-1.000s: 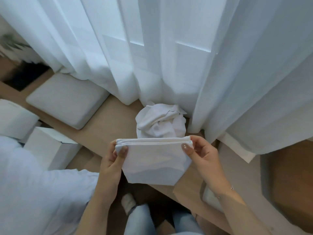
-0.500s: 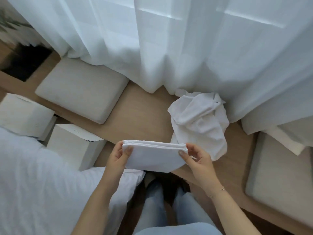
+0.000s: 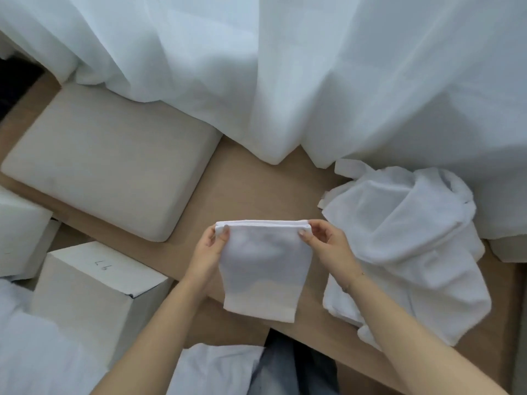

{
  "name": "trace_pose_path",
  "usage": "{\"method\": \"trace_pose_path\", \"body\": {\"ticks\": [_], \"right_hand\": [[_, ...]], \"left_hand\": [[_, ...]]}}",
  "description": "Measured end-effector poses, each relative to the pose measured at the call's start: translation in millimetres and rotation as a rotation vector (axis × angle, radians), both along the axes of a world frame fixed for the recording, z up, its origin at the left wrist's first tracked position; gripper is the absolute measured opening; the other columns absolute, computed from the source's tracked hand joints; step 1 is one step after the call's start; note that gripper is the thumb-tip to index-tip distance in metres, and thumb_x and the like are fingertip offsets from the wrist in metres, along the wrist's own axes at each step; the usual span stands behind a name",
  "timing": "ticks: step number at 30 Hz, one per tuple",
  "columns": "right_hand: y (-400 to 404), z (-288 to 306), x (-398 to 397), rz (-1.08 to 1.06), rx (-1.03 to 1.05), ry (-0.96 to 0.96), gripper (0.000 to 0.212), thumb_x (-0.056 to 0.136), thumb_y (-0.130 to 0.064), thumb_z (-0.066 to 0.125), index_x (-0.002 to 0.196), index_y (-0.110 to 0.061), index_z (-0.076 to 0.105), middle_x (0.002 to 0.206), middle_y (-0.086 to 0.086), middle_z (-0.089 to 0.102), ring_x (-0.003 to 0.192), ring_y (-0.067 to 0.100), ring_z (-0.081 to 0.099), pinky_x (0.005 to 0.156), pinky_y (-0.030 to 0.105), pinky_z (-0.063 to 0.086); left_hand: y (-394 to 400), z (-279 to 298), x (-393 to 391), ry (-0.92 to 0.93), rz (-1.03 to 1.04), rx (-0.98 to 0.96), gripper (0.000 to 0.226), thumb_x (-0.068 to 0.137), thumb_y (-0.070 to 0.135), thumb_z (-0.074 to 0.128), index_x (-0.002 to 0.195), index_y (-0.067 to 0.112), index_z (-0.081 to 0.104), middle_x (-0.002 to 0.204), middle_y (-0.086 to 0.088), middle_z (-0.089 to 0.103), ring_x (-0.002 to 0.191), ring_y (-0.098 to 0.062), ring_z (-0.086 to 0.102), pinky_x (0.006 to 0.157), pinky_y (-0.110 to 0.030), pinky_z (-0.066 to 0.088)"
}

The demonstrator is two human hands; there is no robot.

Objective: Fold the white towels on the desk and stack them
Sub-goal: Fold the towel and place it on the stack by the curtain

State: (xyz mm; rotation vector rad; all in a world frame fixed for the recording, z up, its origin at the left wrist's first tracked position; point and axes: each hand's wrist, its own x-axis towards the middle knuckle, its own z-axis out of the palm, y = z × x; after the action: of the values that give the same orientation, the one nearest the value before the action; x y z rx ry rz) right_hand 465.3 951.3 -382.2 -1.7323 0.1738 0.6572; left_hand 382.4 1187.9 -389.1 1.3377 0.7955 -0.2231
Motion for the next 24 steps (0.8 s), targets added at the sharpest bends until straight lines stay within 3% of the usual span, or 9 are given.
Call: {"method": "trace_pose_path", "body": {"ticks": [4,12,17,20,22,24], "right_hand": [[35.2,-81.0,65.5,-0.054,-0.058,0.001,0.026,0.091,-0.023,0.066,0.113,-0.01,0.066,0.108,0.006,0.069,0.103,0.021,0.065,0.094,0.034,0.053],[67.7,-197.2,159.0,-0.097,-0.22,-0.005,0.019,0.092,-0.024,0.065,0.107,-0.011,0.064,0.101,0.002,0.065,0.093,0.015,0.06,0.081,0.024,0.051],[76.7,-238.3,176.4,-0.092,-0.261,0.14,0.032,0.096,-0.023,0.057,0.124,-0.008,0.051,0.117,0.008,0.059,0.098,0.02,0.059,0.088,0.033,0.052],[79.8,-241.4,177.9,-0.074,-0.258,0.156,0.035,0.097,-0.021,0.055,0.128,-0.008,0.045,0.123,0.008,0.053,0.105,0.023,0.058,0.089,0.032,0.05],[82.7,-233.6,172.1,-0.04,-0.339,0.131,0.043,0.098,-0.023,0.053,0.136,-0.009,0.04,0.138,0.011,0.041,0.121,0.027,0.05,0.104,0.036,0.042],[82.2,-214.0,157.9,0.002,-0.447,0.045,0.05,0.1,-0.022,0.049,0.145,-0.009,0.031,0.147,0.012,0.029,0.132,0.027,0.038,0.111,0.033,0.031]], "left_hand": [[29.9,-83.0,73.5,0.003,-0.01,0.0,0.033,0.093,0.037,0.059,0.114,0.011,0.061,0.107,-0.003,0.071,0.089,-0.006,0.069,0.073,-0.021,0.054],[51.3,-186.7,172.1,0.044,-0.024,0.106,0.024,0.099,0.022,0.057,0.115,0.005,0.056,0.098,0.0,0.066,0.08,-0.006,0.063,0.061,-0.013,0.051],[46.4,-224.2,192.6,0.124,-0.006,0.152,0.026,0.099,0.028,0.057,0.115,0.007,0.055,0.104,-0.005,0.063,0.09,-0.018,0.062,0.083,-0.034,0.053],[38.4,-234.4,195.6,0.099,0.072,0.232,0.032,0.096,0.026,0.061,0.122,0.012,0.049,0.111,-0.001,0.059,0.099,-0.017,0.059,0.086,-0.03,0.05],[31.2,-234.0,196.5,0.086,0.1,0.295,0.043,0.095,0.024,0.063,0.133,0.015,0.043,0.122,0.0,0.052,0.11,-0.015,0.054,0.094,-0.026,0.046],[22.8,-228.2,194.1,0.151,0.054,0.517,0.053,0.095,0.021,0.062,0.141,0.016,0.038,0.139,-0.005,0.04,0.126,-0.019,0.043,0.107,-0.033,0.037]]}}
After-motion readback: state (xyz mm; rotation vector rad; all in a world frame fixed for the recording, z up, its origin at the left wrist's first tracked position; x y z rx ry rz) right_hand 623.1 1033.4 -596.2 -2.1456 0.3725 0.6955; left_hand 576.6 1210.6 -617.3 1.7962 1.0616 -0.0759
